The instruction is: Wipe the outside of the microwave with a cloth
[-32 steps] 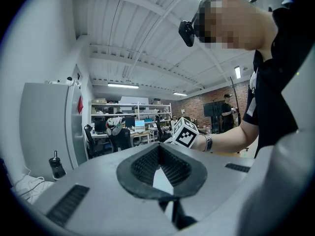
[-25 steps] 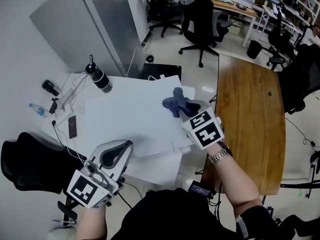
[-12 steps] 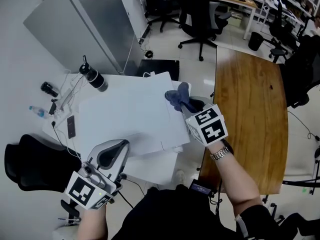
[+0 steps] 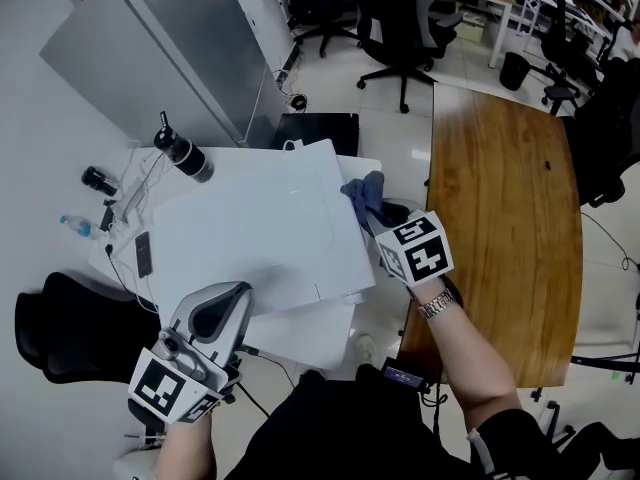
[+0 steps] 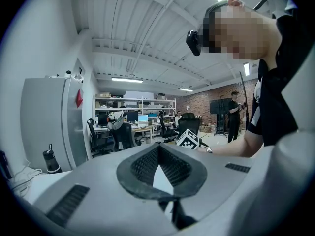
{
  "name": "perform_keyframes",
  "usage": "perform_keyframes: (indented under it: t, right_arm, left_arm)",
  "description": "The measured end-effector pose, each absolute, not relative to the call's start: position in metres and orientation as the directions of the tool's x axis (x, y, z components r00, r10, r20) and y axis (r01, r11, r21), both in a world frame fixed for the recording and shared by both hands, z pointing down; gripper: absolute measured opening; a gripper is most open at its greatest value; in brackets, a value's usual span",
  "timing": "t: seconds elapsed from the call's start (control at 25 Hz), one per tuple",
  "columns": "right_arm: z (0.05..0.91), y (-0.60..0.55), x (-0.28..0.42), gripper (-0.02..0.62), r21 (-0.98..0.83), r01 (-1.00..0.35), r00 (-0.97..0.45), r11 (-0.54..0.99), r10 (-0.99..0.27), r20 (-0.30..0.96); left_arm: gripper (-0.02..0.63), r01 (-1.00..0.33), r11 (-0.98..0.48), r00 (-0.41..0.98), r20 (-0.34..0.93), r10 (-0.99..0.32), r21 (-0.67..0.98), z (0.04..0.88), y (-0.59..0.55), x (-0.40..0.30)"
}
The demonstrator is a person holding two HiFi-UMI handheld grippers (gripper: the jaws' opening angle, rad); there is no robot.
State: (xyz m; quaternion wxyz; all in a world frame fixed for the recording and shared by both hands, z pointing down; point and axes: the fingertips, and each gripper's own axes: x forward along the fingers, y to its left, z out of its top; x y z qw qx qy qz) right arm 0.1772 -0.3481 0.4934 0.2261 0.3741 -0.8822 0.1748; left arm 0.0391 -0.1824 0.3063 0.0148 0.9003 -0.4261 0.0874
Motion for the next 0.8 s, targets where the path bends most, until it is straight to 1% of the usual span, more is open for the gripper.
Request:
perform_keyframes:
  t: [0.8]
  right_arm:
    - [0.607,-0.356,0.177,0.064,-0.237,-0.758,-0.595,0.608,-0.494,0.634]
  left_arm:
    - [0.005,-0.799,-0.600,0.580,0.215,-0.786,-0.039,0.323,-0.185,0.036]
